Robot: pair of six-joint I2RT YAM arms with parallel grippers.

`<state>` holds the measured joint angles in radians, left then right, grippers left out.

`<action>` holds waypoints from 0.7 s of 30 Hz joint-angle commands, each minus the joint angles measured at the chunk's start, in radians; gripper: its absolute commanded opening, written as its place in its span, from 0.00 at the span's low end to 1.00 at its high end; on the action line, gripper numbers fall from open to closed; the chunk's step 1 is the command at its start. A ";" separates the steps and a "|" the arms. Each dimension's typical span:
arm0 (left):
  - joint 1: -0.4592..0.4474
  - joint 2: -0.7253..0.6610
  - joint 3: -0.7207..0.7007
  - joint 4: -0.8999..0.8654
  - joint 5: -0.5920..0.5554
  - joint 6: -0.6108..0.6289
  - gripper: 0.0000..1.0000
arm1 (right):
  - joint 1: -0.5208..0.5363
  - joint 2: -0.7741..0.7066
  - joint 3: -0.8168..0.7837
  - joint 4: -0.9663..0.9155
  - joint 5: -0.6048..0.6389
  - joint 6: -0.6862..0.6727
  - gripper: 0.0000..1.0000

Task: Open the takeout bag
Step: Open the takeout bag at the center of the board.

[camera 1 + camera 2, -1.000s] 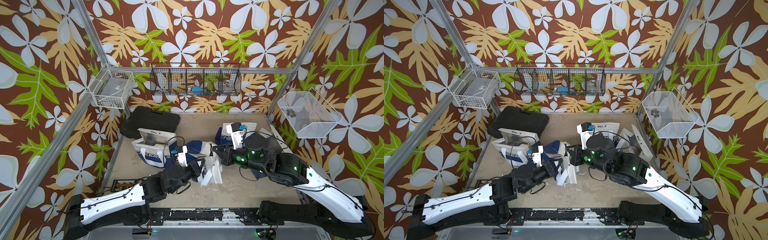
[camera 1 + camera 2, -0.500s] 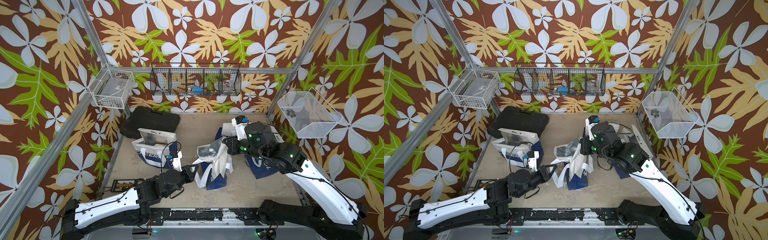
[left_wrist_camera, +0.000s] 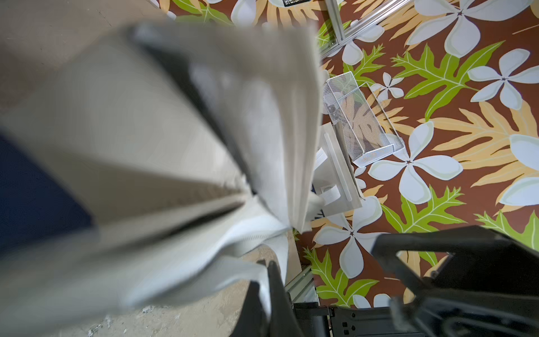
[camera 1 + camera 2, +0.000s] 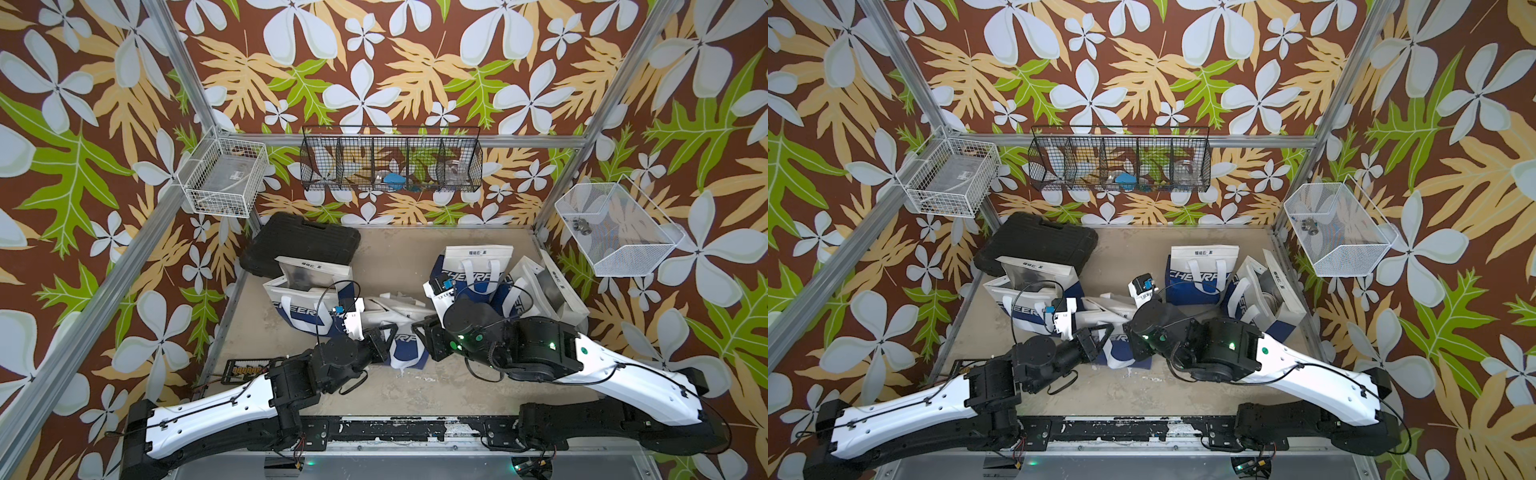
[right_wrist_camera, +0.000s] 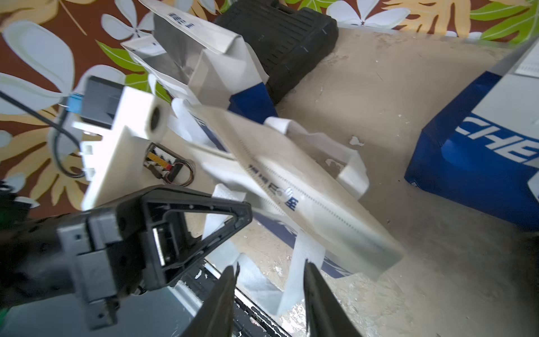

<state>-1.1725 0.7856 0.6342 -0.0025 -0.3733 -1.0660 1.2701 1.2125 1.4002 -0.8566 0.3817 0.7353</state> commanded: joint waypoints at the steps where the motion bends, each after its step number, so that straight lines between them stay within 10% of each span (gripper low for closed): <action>1: 0.001 -0.015 -0.006 0.017 -0.011 0.028 0.00 | 0.023 0.027 -0.014 0.058 0.109 0.032 0.47; 10: 0.001 -0.041 -0.014 0.001 -0.026 0.038 0.00 | -0.001 0.192 0.096 0.054 0.248 -0.202 0.57; 21: 0.001 -0.057 -0.012 -0.023 -0.021 0.032 0.00 | -0.096 0.147 0.011 0.178 0.041 -0.456 0.54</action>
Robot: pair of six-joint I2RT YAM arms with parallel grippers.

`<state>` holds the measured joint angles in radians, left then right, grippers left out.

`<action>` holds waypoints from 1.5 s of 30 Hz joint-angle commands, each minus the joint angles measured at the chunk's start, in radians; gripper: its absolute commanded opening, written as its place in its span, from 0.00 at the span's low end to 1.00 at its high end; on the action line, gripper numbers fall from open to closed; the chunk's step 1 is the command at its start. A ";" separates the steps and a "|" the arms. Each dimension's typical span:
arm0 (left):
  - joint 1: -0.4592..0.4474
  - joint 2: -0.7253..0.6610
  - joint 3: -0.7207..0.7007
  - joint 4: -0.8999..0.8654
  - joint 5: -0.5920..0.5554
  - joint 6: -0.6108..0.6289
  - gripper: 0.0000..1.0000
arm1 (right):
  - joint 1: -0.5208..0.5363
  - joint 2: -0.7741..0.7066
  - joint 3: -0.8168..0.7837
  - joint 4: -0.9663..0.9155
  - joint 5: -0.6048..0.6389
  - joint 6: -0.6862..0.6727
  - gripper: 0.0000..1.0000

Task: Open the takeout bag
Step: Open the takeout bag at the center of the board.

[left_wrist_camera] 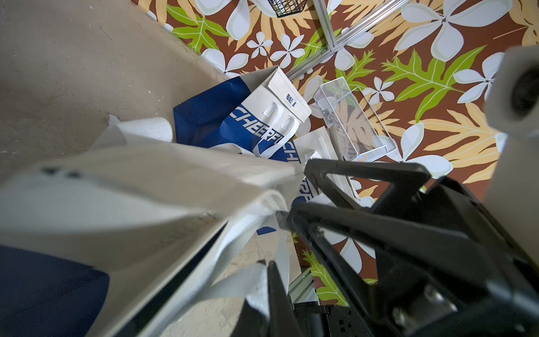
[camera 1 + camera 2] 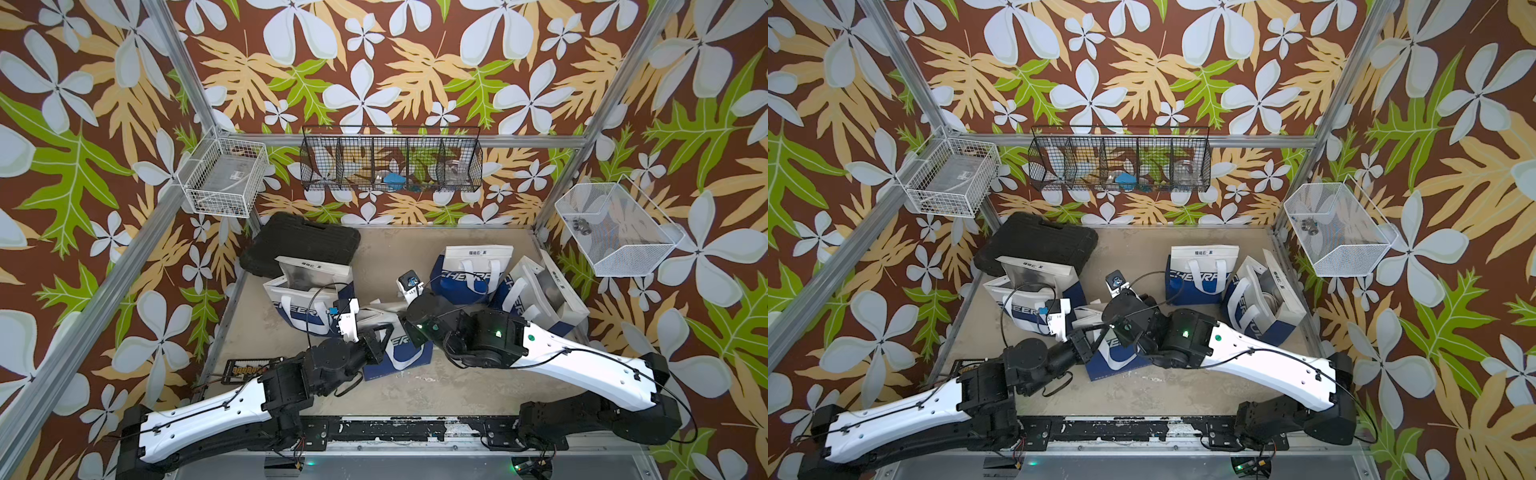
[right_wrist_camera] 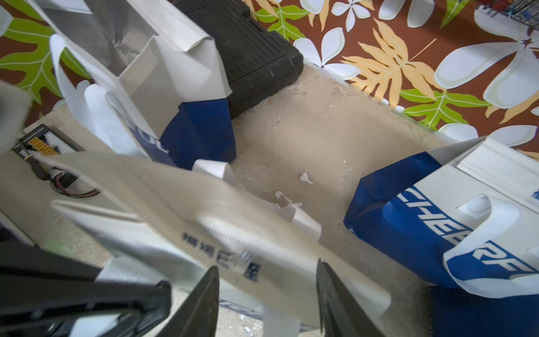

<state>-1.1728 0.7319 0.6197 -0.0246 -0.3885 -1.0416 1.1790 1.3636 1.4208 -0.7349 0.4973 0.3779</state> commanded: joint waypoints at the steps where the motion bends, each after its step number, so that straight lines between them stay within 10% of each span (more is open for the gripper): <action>1: 0.001 -0.006 -0.001 -0.001 -0.006 0.008 0.00 | -0.005 -0.005 -0.018 0.075 -0.112 -0.125 0.55; 21: 0.001 -0.012 0.016 -0.046 -0.012 0.009 0.00 | -0.062 0.088 -0.023 0.126 -0.102 -0.188 0.34; 27: 0.001 -0.018 0.018 -0.063 -0.020 0.009 0.00 | -0.062 0.126 0.008 0.106 -0.065 -0.214 0.00; 39: 0.002 -0.112 -0.009 -0.296 -0.084 -0.031 0.00 | -0.220 0.083 0.140 -0.069 0.193 -0.152 0.00; 45: 0.004 -0.164 0.038 -0.336 -0.133 0.030 0.00 | -0.219 0.056 0.154 -0.113 -0.062 -0.133 0.00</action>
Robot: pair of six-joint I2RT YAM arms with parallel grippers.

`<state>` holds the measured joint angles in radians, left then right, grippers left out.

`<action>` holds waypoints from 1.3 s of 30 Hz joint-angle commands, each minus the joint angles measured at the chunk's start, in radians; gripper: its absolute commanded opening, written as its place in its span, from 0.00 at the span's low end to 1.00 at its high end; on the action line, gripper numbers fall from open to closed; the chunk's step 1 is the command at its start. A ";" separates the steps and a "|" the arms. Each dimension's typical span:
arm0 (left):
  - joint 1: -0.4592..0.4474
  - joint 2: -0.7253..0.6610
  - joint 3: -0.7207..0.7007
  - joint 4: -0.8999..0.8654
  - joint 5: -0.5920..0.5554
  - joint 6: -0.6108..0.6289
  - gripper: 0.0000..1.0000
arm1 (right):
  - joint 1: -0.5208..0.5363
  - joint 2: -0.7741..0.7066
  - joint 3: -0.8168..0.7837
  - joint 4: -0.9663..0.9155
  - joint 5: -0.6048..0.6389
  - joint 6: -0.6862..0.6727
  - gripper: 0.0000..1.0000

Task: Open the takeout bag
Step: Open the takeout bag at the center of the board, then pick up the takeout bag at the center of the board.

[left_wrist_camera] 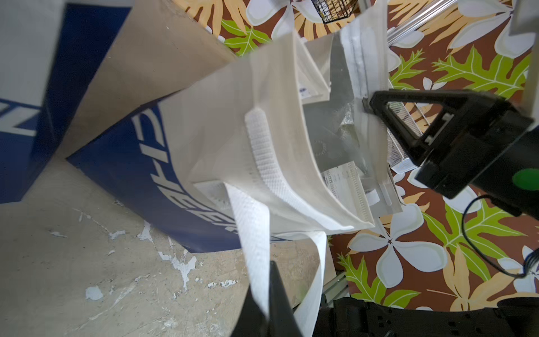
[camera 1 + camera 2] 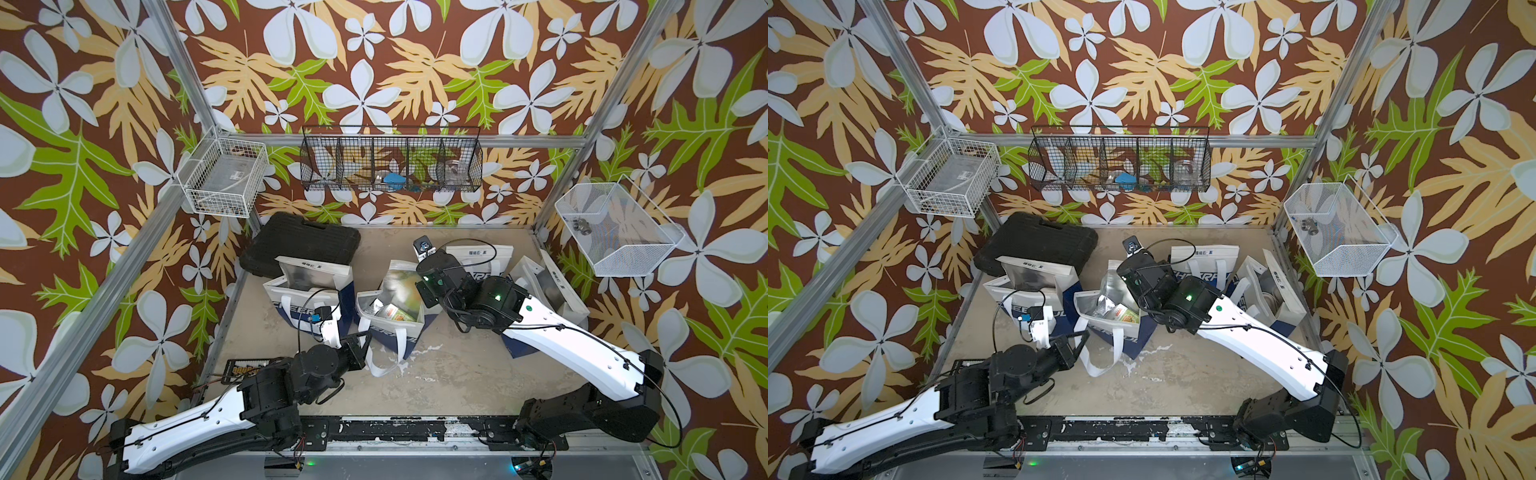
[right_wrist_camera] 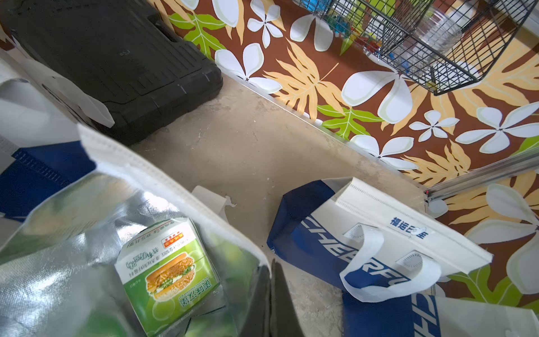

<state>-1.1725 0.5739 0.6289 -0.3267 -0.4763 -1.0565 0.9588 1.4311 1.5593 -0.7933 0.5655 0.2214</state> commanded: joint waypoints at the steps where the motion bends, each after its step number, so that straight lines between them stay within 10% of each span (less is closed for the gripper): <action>1: 0.004 0.000 0.042 -0.036 -0.048 0.061 0.00 | 0.001 -0.013 0.029 -0.069 -0.180 0.037 0.00; 5: 0.010 0.058 0.121 -0.044 -0.011 0.150 0.42 | 0.001 -0.022 0.059 -0.087 -0.379 0.100 0.00; 8: 0.010 0.070 0.149 -0.046 -0.005 0.184 0.45 | 0.002 0.010 0.079 -0.102 -0.438 0.137 0.02; 11: 0.011 0.060 0.172 -0.063 -0.011 0.198 0.51 | 0.001 -0.001 0.132 -0.143 -0.328 0.173 0.54; 17: 0.011 0.075 0.360 -0.250 -0.059 0.262 0.74 | -0.009 -0.149 0.133 -0.098 -0.114 0.178 0.73; 23: 0.011 0.089 0.534 -0.401 -0.076 0.306 0.72 | -0.364 -0.151 -0.011 -0.005 -0.276 0.140 0.79; 28: 0.011 0.118 0.505 -0.333 0.044 0.317 0.70 | -0.694 -0.250 -0.324 0.342 -0.717 0.324 0.78; 39: 0.190 0.767 1.080 -0.296 0.328 0.756 0.65 | -0.719 -0.346 -0.528 0.543 -0.701 0.441 0.74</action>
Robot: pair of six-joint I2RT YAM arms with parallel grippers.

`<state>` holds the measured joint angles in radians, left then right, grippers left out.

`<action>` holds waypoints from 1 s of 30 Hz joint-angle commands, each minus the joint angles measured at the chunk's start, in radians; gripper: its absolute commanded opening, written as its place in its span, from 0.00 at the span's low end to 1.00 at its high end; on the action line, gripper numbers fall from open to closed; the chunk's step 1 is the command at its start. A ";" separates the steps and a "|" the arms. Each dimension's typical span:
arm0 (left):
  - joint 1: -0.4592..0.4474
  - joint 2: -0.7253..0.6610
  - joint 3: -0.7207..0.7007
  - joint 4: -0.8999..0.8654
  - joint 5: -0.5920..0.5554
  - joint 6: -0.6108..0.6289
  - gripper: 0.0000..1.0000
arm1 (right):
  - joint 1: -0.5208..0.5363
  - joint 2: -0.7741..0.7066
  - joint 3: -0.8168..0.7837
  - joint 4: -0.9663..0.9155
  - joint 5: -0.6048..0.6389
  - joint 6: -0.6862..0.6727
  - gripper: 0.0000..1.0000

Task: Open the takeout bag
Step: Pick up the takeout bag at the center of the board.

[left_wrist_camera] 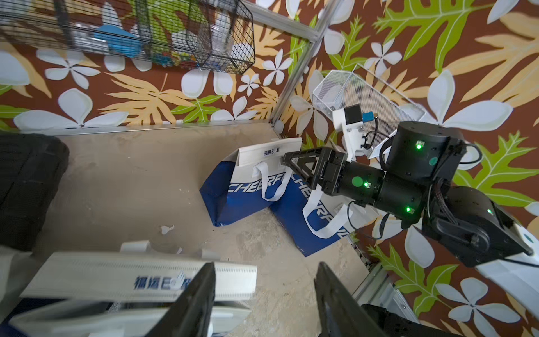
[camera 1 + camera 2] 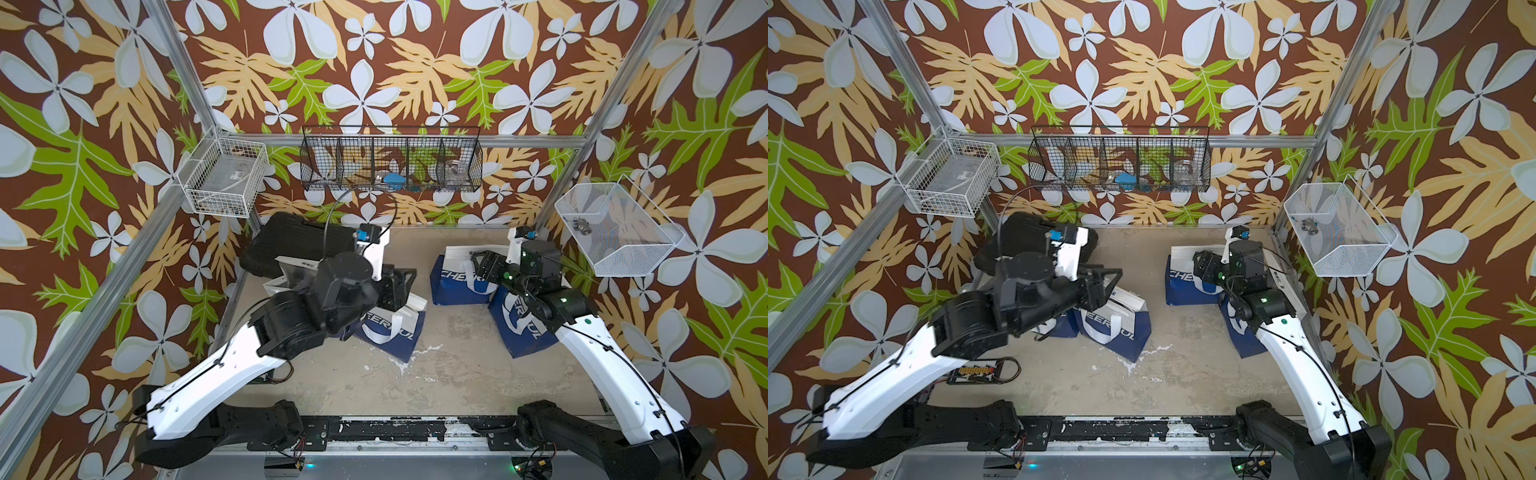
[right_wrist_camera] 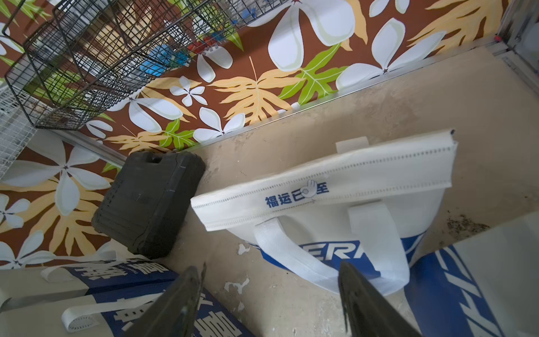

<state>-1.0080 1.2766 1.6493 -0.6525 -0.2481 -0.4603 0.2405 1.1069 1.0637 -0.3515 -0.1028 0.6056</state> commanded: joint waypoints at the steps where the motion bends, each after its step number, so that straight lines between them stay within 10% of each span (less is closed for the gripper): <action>1: 0.043 0.126 0.097 0.029 0.091 0.202 0.67 | 0.000 -0.039 -0.056 0.122 -0.034 0.069 0.74; 7: 0.224 0.402 0.179 0.203 0.369 0.224 0.72 | 0.000 -0.089 -0.102 0.056 -0.010 0.093 0.67; 22: 0.246 0.709 0.273 0.329 0.376 0.307 0.81 | 0.034 -0.299 -0.048 -0.239 0.016 0.041 0.66; 30: 0.244 0.756 0.269 0.353 0.519 0.225 0.29 | 0.034 -0.339 -0.088 -0.250 0.023 0.066 0.66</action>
<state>-0.7624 2.0331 1.9209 -0.3386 0.2024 -0.1913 0.2745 0.7776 0.9802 -0.5877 -0.0826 0.6544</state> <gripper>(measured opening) 0.353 0.659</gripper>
